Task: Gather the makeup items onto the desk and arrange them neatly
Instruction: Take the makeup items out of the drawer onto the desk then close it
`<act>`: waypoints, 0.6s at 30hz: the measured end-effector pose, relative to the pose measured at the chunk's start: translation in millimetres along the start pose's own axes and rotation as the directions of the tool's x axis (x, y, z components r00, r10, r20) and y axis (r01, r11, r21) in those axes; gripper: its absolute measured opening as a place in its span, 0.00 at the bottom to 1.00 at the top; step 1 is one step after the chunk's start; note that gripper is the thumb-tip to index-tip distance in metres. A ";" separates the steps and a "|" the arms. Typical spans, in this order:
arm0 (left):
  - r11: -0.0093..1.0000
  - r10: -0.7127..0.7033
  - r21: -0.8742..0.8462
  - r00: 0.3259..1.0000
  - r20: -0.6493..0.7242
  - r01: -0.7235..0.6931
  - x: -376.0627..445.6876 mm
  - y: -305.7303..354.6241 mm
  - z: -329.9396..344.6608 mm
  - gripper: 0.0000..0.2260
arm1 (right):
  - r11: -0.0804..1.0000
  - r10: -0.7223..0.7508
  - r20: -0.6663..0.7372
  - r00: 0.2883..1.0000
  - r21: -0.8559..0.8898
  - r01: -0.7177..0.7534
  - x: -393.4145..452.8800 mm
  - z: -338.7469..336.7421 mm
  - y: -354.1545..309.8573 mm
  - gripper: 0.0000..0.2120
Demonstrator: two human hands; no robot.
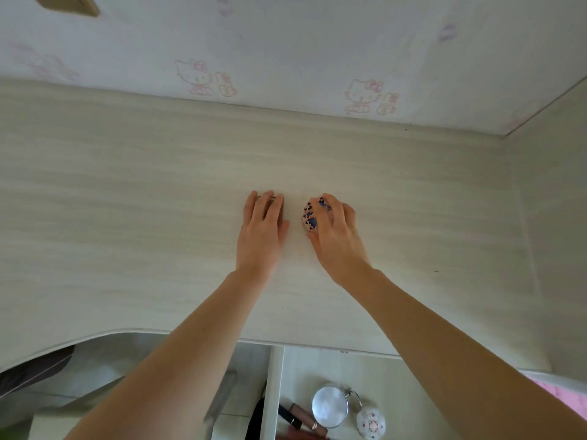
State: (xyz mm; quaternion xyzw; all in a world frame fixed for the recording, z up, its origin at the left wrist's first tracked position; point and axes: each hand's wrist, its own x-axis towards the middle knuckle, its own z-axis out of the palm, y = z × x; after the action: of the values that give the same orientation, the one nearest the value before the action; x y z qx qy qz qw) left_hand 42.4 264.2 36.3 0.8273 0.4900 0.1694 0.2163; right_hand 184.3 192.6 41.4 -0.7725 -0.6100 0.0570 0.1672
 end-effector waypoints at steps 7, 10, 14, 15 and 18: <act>0.999 -0.001 0.036 1.000 0.001 0.001 26.6 2.1 6.8 0.20 | 1.000 -0.022 0.025 0.999 0.013 0.022 27.2 0.3 10.2 0.24; 0.998 0.014 0.062 1.000 -0.006 -0.014 28.4 2.1 9.4 0.20 | 0.999 -0.049 0.037 0.998 -0.012 0.049 32.5 4.9 11.3 0.24; 0.989 -0.003 0.146 0.999 0.034 -0.002 30.9 2.8 10.9 0.21 | 0.998 -0.055 0.064 0.996 -0.039 0.058 39.4 7.9 11.0 0.24; 0.986 -0.010 0.166 0.999 0.045 0.002 32.1 3.1 10.7 0.21 | 0.998 -0.047 0.069 0.996 -0.036 0.050 40.2 7.4 10.0 0.24; 0.976 -0.020 0.219 0.997 0.080 0.002 34.5 3.0 9.0 0.22 | 0.999 -0.032 0.107 0.994 -0.019 0.034 39.6 2.4 5.9 0.25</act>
State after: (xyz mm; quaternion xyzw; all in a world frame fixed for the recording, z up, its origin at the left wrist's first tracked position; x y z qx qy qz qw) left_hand 65.0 291.7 32.5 0.8496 0.5008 0.0795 0.1448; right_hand 198.9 230.0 41.9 -0.7598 -0.6314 0.0891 0.1273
